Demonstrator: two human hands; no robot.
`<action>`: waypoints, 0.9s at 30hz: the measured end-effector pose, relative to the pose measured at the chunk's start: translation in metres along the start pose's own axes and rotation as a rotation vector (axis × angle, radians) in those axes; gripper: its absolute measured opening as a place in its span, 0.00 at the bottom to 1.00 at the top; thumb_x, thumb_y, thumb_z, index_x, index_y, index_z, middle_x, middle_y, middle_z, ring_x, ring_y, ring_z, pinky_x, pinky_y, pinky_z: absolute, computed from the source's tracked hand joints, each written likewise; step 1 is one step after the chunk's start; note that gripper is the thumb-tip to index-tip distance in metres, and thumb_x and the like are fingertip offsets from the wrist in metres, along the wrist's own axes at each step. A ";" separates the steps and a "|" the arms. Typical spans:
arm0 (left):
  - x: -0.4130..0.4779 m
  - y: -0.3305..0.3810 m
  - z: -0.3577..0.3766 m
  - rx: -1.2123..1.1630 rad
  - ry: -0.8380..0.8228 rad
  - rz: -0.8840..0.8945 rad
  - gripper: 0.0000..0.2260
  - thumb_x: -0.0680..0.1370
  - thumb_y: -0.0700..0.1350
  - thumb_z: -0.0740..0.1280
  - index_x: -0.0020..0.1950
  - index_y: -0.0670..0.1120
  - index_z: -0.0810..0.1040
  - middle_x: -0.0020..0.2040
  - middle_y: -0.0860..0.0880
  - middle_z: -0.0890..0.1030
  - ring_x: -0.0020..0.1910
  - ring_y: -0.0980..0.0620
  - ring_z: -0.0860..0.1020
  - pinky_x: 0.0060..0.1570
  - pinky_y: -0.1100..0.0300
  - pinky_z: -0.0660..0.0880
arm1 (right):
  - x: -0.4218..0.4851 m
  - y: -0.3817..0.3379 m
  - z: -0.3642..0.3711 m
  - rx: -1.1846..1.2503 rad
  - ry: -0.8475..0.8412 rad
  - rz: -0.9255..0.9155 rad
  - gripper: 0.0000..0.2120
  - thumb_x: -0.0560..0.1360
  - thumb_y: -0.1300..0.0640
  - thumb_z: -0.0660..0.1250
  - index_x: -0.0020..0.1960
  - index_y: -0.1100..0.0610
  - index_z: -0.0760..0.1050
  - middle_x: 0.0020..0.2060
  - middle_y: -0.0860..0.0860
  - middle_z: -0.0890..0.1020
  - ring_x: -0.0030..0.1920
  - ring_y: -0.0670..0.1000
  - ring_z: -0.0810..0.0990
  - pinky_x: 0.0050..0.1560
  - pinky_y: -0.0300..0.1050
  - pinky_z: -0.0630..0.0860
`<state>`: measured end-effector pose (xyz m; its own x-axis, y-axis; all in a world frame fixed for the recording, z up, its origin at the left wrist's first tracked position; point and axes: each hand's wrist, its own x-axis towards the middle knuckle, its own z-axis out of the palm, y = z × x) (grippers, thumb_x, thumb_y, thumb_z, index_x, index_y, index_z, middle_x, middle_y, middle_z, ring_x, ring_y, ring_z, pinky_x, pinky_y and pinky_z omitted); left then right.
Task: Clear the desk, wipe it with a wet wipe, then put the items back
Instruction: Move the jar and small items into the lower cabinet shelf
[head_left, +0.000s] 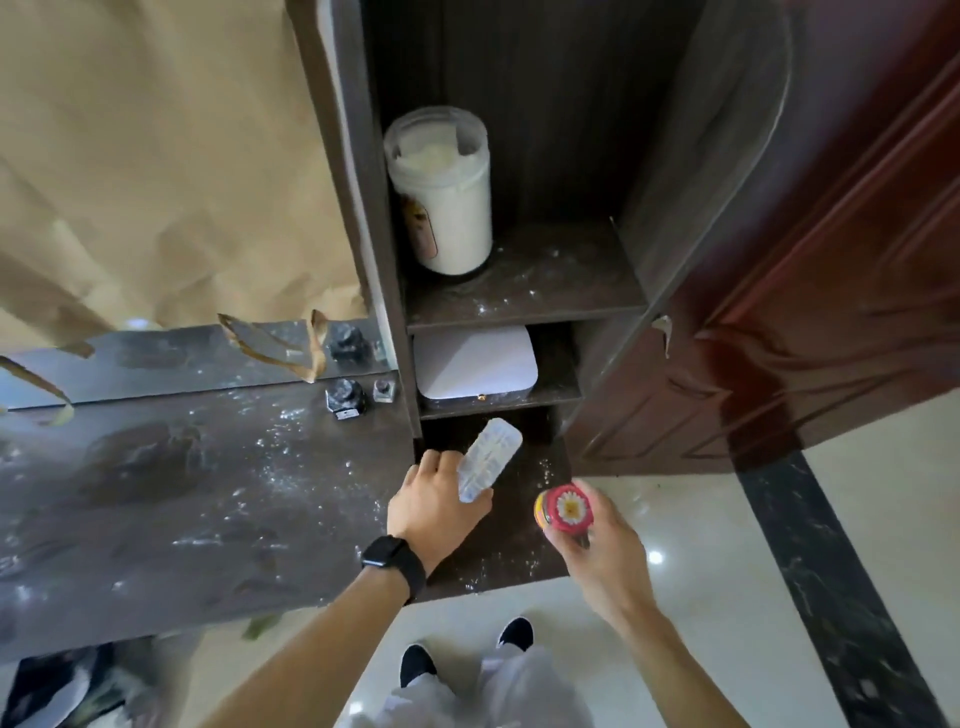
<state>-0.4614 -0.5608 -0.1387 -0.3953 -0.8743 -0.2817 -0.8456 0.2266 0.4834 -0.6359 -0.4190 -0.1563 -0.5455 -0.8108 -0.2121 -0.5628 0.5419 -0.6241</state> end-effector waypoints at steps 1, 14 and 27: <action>0.001 0.004 -0.008 -0.011 0.034 -0.032 0.23 0.73 0.62 0.66 0.64 0.52 0.71 0.58 0.52 0.74 0.57 0.46 0.77 0.48 0.52 0.78 | 0.004 -0.005 -0.002 0.031 0.015 -0.013 0.30 0.73 0.43 0.74 0.71 0.45 0.67 0.62 0.45 0.78 0.59 0.47 0.79 0.60 0.42 0.78; 0.061 0.060 -0.023 -0.422 0.254 -0.669 0.28 0.77 0.60 0.66 0.66 0.42 0.66 0.66 0.41 0.69 0.62 0.35 0.75 0.56 0.46 0.72 | 0.104 -0.063 -0.014 0.009 -0.042 -0.356 0.28 0.74 0.40 0.72 0.69 0.50 0.69 0.61 0.47 0.80 0.61 0.48 0.79 0.56 0.40 0.77; 0.068 0.057 0.019 -1.828 0.561 -0.833 0.12 0.81 0.37 0.64 0.63 0.37 0.74 0.44 0.46 0.78 0.40 0.53 0.78 0.38 0.67 0.77 | 0.154 -0.089 -0.011 0.019 -0.121 -0.440 0.30 0.76 0.46 0.71 0.74 0.48 0.63 0.68 0.50 0.75 0.66 0.53 0.74 0.64 0.51 0.75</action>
<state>-0.5434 -0.5996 -0.1456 0.2298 -0.6064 -0.7612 0.6581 -0.4794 0.5806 -0.6767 -0.5895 -0.1257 -0.1799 -0.9836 -0.0097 -0.7128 0.1372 -0.6878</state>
